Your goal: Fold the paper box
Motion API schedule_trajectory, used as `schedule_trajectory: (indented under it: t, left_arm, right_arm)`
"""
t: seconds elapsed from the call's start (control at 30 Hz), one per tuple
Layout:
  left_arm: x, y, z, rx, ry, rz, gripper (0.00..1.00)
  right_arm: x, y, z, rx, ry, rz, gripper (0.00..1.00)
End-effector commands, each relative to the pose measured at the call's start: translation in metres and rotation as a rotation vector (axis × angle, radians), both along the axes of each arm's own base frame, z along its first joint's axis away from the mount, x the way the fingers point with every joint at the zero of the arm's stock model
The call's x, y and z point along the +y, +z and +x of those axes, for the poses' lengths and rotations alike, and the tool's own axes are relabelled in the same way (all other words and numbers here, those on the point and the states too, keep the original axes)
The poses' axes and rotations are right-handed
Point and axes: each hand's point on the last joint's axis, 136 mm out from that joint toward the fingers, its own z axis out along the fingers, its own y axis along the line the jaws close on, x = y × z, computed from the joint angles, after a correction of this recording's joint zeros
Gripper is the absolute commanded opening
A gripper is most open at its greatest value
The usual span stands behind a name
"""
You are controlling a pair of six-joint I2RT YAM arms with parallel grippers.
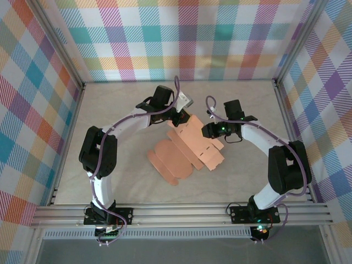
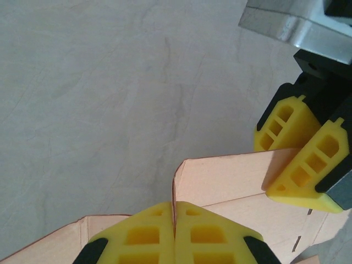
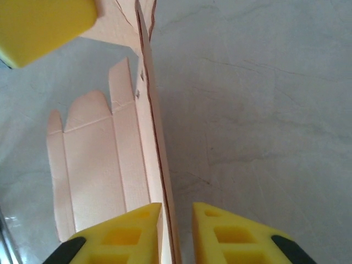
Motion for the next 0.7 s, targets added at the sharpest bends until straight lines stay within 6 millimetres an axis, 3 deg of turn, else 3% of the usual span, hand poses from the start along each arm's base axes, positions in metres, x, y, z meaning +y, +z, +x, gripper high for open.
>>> schedule_trajectory:
  t: [0.0,0.13,0.37,0.57,0.67]
  left_arm:
    - [-0.003,0.019,0.0,-0.04,-0.004,-0.038,0.0]
    - [-0.003,0.015,0.002,-0.034,0.001,-0.03,0.0]
    - [-0.001,0.009,0.006,-0.026,0.02,-0.023,0.0]
    - [-0.003,0.011,0.007,-0.019,0.022,-0.04,0.0]
    - [-0.005,0.012,0.004,-0.008,0.011,-0.048,0.07]
  right_arm:
    - [-0.006,0.006,-0.002,-0.064,0.012,-0.032,0.17]
    - [-0.006,0.011,-0.006,-0.074,0.017,-0.021,0.13]
    - [-0.003,0.022,-0.011,-0.102,0.032,0.01,0.19]
    - [-0.005,0.018,-0.012,-0.085,0.03,0.002,0.0]
    - [-0.005,0.019,-0.01,-0.091,0.021,-0.002,0.0]
